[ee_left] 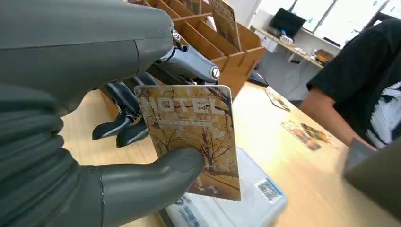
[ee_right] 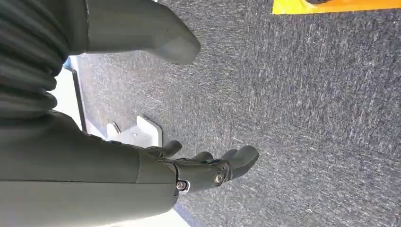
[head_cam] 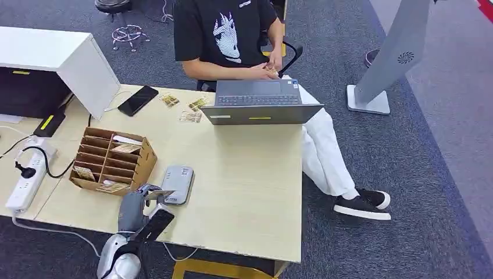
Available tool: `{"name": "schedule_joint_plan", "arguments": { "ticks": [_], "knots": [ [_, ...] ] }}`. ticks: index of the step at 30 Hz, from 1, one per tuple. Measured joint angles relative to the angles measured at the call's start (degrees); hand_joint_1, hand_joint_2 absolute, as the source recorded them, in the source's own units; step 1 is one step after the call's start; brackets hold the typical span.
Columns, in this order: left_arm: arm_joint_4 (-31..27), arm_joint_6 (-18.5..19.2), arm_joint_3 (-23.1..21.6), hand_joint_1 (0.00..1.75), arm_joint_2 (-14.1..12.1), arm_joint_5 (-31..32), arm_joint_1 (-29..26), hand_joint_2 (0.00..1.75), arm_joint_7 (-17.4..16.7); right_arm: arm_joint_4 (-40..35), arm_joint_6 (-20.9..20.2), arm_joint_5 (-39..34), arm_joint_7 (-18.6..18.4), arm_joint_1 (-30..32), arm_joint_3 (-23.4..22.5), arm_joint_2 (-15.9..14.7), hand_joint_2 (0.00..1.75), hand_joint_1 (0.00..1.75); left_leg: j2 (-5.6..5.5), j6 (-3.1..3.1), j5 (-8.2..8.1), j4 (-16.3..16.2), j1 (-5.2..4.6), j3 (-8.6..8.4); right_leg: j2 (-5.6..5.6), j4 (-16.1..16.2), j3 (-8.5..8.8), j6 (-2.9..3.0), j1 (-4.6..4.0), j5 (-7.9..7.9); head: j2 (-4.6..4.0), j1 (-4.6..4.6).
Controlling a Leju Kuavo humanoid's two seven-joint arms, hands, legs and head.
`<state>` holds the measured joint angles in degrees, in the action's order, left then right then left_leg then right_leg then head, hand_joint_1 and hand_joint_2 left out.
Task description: Pass the card to the sensor for recognition and then transmit it.
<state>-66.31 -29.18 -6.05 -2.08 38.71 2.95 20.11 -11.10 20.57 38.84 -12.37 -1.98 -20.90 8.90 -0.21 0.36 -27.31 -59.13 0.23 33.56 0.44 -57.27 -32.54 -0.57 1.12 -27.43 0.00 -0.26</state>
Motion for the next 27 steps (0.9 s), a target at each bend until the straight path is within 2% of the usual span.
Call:
{"name": "schedule_joint_plan", "arguments": {
  "ticks": [3, 18, 27],
  "knots": [
    [1.2, -1.2, 0.9, 1.75, -0.2, 0.5, 0.0, 1.75, -0.3, 0.0, 0.0, 0.1, 0.0, 0.0, -0.2, 0.0, 1.75, 0.00, 0.00, 0.00, 0.00, 0.0, 0.00, -0.01, 0.00, 0.0, 0.00, 0.00, 0.00, 0.00, 0.00, 0.02],
    [3.9, -1.4, 2.5, 1.75, -0.4, 0.7, 0.2, 1.75, -0.2, 0.0, 0.0, 0.1, 0.0, 0.0, -0.7, 0.0, 1.75, 0.00, -0.01, 0.00, 0.00, 0.0, 0.00, -0.01, -0.01, 0.0, 0.00, 0.00, 0.00, 0.00, 0.00, 0.02],
    [9.4, -6.1, 4.9, 1.75, -1.3, 7.0, 1.4, 1.75, -2.0, 0.0, 0.0, 1.1, 0.1, 0.0, -1.9, 0.0, 1.75, 0.00, -0.02, -0.01, 0.01, 0.0, 0.01, -0.02, -0.04, 0.0, 0.03, 0.00, 0.00, 0.00, 0.00, 0.02]
  ]
}}
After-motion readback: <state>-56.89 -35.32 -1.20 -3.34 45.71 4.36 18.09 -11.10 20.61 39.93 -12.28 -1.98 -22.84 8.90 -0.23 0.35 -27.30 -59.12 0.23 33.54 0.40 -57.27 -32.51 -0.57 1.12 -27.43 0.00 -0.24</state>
